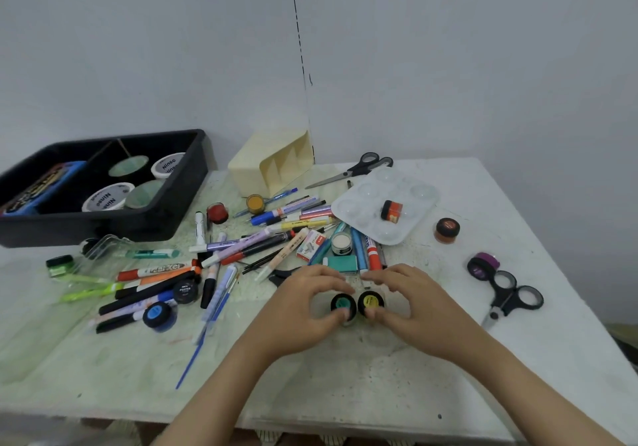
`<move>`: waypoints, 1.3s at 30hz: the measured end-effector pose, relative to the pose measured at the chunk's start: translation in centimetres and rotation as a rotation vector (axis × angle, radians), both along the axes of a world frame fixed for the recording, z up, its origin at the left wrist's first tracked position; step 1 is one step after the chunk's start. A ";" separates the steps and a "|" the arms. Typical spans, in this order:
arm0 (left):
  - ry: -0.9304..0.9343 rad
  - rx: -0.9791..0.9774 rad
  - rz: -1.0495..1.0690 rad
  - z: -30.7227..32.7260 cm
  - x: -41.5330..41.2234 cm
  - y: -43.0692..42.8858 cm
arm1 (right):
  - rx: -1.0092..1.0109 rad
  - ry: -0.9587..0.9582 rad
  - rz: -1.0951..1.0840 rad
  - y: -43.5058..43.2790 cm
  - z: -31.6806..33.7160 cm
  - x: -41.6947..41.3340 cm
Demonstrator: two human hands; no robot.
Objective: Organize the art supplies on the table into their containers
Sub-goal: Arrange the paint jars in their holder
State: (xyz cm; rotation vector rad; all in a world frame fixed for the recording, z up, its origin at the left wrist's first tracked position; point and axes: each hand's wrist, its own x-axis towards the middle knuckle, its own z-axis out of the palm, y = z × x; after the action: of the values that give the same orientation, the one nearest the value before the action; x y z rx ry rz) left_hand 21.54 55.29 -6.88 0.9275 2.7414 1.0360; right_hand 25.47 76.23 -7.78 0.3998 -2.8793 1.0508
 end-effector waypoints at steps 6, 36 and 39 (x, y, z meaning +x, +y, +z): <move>0.131 -0.064 0.179 0.2 -3.1 1.5 | 0.244 0.220 -0.335 4.0 1.0 -2.8; -0.363 0.514 0.516 3.4 0.5 -2.6 | -0.017 0.097 0.255 -2.9 3.2 -1.6; -0.301 0.496 0.492 2.1 1.4 -3.4 | 0.101 0.177 0.319 -4.2 2.4 -1.9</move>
State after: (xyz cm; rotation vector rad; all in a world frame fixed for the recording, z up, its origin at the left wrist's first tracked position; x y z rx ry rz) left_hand 22.94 51.87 -4.76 0.0769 2.5418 1.8154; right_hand 23.54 72.05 -5.40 0.9341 -2.7736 0.8533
